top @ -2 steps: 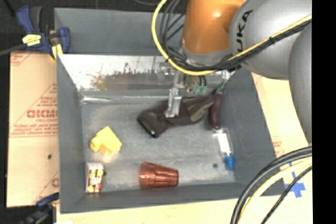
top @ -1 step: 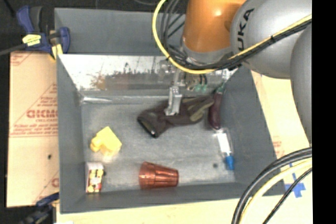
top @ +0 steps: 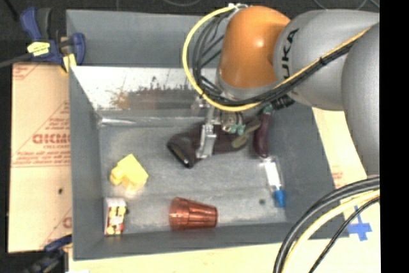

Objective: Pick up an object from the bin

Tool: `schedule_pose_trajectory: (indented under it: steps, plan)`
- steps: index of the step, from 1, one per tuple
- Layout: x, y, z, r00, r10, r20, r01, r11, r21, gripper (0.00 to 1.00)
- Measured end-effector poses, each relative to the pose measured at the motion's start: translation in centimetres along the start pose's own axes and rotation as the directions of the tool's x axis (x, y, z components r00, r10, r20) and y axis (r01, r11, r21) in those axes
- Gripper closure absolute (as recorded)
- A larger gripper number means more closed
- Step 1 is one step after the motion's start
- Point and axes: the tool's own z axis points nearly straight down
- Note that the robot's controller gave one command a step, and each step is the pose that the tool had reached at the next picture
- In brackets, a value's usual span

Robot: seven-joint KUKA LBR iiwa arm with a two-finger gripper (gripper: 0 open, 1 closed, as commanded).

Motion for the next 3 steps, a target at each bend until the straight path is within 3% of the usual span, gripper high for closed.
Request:
schedule_pose_trajectory:
  steps: [1,2,3]
  plan:
    - [0.7,-0.3,3.3,0.998,-0.066,-0.002,0.066,0.998,0.002,0.00]
    - [1.0,-0.6,7.6,0.953,-0.304,0.004,0.304,0.953,0.000,1.00]
    - [1.0,-0.6,7.6,0.953,-0.304,0.004,0.304,0.953,0.000,1.00]
